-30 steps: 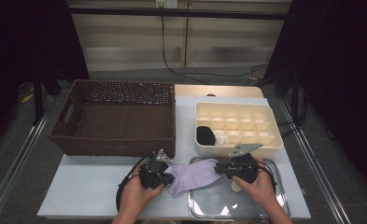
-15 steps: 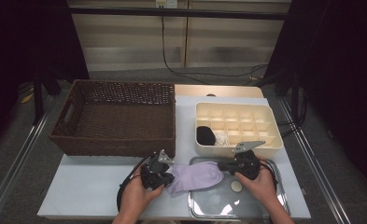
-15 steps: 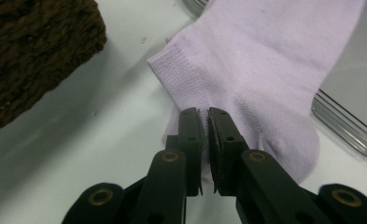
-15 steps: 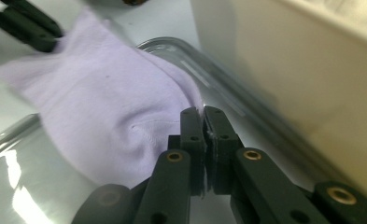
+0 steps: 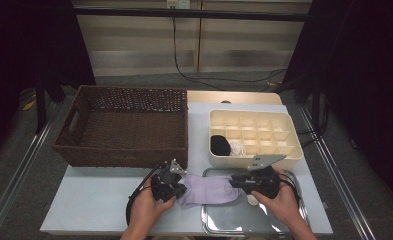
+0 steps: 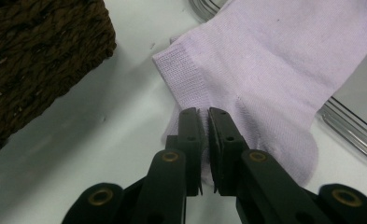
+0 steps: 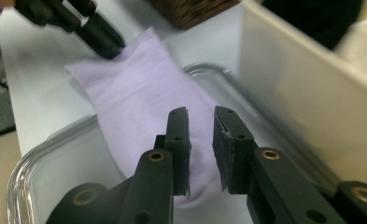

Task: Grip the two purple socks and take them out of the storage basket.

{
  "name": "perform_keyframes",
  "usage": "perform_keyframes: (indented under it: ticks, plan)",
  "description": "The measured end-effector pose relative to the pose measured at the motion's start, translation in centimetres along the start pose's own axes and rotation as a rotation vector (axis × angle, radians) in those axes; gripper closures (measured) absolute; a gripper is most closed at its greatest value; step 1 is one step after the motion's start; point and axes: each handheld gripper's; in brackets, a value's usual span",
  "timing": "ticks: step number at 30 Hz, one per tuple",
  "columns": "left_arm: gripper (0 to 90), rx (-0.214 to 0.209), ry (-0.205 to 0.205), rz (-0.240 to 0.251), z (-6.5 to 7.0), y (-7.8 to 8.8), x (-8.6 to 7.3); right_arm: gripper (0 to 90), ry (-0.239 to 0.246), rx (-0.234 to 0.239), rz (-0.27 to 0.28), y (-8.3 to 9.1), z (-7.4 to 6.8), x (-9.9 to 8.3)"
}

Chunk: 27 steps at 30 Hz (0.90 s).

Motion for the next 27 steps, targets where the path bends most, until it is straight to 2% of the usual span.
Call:
perform_keyframes:
  ticks: [2, 4, 6, 8, 11, 18, 21, 23, 27]
  plan:
    - [84.1, 0.001, -0.002, 0.009, 0.1, -0.1, -0.1, 75.5, 0.019, 0.039, -0.034, -1.0, -0.6, -0.6]
    - [84.2, 0.008, -0.003, 0.002, 0.2, 0.0, -0.1, 76.1, 0.017, 0.045, -0.047, -1.8, -0.8, -1.3]
    - [84.1, 0.007, -0.005, 0.008, 0.2, -0.1, -0.1, 84.9, 0.003, 0.043, -0.051, -2.2, -0.9, -1.7]
    - [84.2, 0.007, -0.005, 0.005, 0.2, 0.0, -0.1, 88.8, -0.008, 0.055, -0.054, -2.4, -0.9, -1.8]
    - [84.3, 0.008, -0.006, 0.004, 0.2, -0.1, -0.1, 89.6, -0.003, 0.046, -0.055, -2.3, -0.8, -1.5]
    - [84.5, 0.008, -0.003, 0.005, 0.2, -0.1, -0.1, 89.6, 0.008, 0.020, -0.001, -0.8, -0.5, 0.3]
    - [84.4, 0.005, -0.003, 0.008, 0.2, 0.0, -0.1, 89.6, 0.028, 0.009, 0.009, -0.4, -0.6, 1.0]
    - [84.4, 0.005, -0.001, 0.010, 0.2, 0.2, 0.0, 89.5, 0.041, 0.009, 0.001, -0.4, -0.6, 1.1]
    - [84.4, -0.007, -0.001, 0.038, 0.4, 0.8, 0.1, 89.5, 0.027, 0.006, -0.007, -0.5, -0.1, 0.3]
Point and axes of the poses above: each handheld gripper's, and its own axes: y roughly backward along the jaws, x roughly out of its top, z roughly to its right, and after that the axes turned 15 degrees about -x, right-handed
